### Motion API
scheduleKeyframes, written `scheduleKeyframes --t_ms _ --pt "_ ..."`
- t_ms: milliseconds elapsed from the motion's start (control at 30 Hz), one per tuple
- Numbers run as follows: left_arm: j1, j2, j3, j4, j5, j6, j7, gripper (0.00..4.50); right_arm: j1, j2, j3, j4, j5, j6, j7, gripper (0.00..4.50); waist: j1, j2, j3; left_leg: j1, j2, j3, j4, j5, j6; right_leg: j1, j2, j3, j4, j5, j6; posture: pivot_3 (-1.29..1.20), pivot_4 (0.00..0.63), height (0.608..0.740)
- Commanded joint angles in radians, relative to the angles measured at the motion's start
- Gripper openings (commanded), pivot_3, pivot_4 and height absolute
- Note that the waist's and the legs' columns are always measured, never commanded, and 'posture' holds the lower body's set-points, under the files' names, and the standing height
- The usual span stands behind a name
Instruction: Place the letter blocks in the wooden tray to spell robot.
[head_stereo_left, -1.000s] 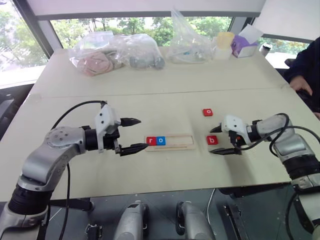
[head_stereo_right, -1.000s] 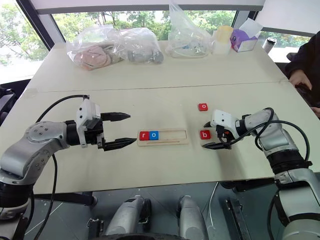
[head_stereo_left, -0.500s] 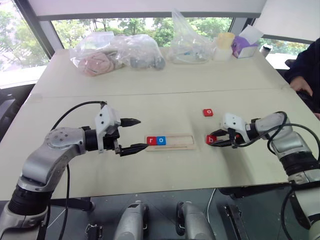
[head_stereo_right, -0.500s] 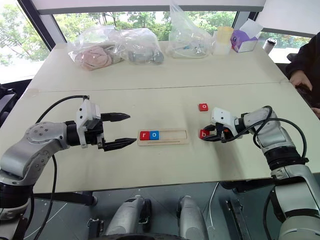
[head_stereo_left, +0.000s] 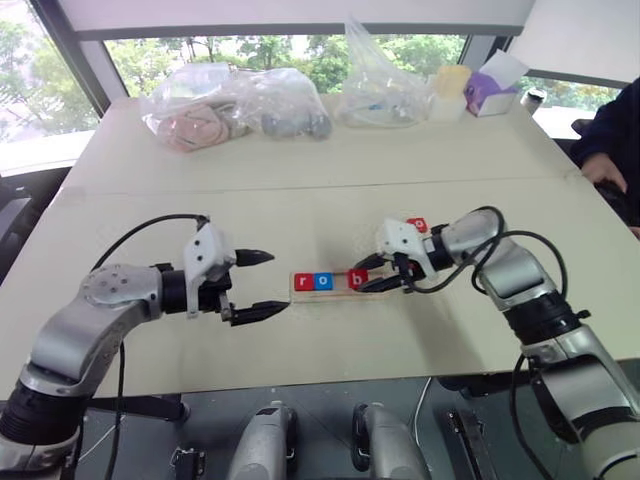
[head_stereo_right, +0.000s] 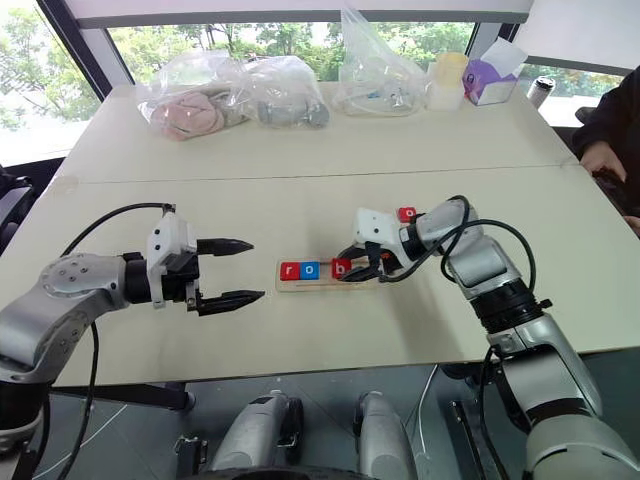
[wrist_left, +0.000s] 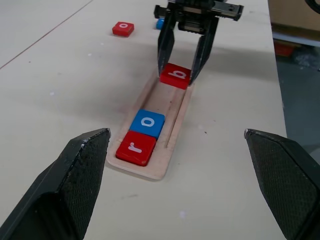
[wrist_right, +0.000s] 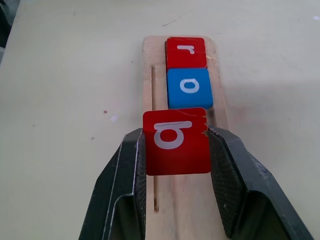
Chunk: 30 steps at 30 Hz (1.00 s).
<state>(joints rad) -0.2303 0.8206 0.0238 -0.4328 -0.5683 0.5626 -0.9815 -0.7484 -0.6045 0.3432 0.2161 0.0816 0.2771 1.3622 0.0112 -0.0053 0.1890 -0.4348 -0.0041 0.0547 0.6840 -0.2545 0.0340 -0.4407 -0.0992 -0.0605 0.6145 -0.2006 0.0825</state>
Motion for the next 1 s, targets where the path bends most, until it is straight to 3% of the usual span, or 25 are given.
scheduleKeyframes --t_ms 33,1000 --pt "0.002 0.017 0.044 -0.032 -0.010 -0.009 -0.004 4.50 -0.040 0.020 0.002 0.028 -0.015 -0.023 -0.012 1.15 0.000 0.000 0.000 0.000 0.000 0.000 0.000 0.000 0.000 0.000 0.000 0.000 0.000 0.000 0.000 0.00 0.150 0.725" --pt "0.016 0.004 0.041 -0.057 -0.017 -0.006 0.039 4.50 -0.068 0.106 0.021 0.161 -0.067 -0.096 -0.048 1.15 -0.006 0.000 0.000 0.000 0.000 0.000 0.000 0.000 0.000 0.000 0.001 0.000 0.001 0.000 0.000 0.00 0.150 0.725"
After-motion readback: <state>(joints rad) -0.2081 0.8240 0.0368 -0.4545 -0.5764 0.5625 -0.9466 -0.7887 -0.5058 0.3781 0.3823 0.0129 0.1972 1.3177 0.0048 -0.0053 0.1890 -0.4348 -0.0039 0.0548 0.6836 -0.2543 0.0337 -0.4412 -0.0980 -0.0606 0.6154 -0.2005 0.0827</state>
